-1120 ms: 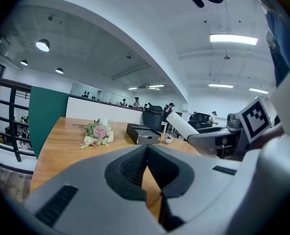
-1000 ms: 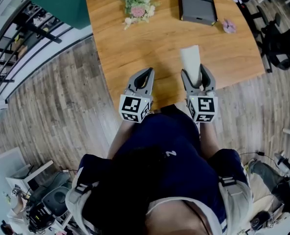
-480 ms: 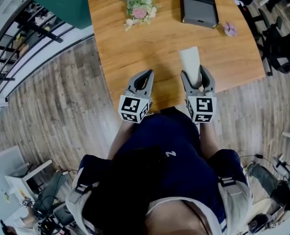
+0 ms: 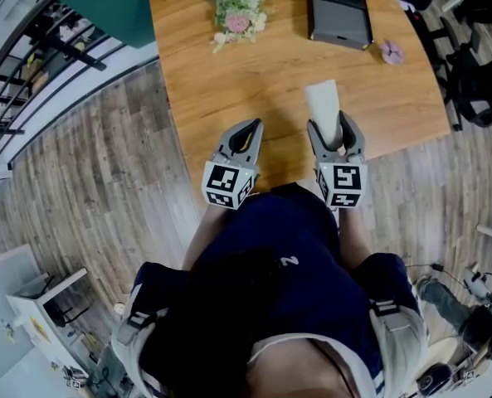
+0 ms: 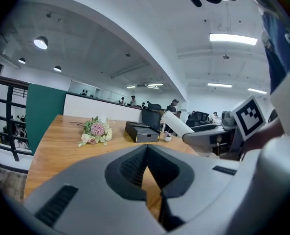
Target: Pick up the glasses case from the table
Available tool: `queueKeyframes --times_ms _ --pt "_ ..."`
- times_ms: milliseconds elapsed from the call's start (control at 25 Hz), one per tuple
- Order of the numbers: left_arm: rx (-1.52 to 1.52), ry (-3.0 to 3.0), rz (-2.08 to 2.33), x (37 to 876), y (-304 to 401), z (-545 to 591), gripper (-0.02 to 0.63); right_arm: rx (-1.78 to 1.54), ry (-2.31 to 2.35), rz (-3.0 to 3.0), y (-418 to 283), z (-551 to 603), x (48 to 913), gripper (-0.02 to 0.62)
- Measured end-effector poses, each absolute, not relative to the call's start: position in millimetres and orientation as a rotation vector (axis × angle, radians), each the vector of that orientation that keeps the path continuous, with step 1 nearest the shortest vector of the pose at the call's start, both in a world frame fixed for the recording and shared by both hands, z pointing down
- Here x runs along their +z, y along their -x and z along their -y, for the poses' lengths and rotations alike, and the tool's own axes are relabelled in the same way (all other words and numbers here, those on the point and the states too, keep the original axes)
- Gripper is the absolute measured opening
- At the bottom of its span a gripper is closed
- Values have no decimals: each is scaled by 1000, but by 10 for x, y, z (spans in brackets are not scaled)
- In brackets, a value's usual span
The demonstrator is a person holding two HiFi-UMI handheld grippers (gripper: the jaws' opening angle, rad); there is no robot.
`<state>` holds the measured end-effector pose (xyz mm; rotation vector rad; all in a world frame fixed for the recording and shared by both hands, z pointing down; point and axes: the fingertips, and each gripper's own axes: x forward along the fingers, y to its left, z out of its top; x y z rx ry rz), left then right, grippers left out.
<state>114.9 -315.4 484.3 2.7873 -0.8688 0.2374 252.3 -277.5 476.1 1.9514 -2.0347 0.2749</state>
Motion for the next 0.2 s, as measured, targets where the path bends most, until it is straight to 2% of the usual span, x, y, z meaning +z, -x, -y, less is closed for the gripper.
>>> queueKeyframes --times_ms 200 --pt "228 -2778 870 4838 -1155 3206 2 289 -1952 2031 -2546 2818 4768 302"
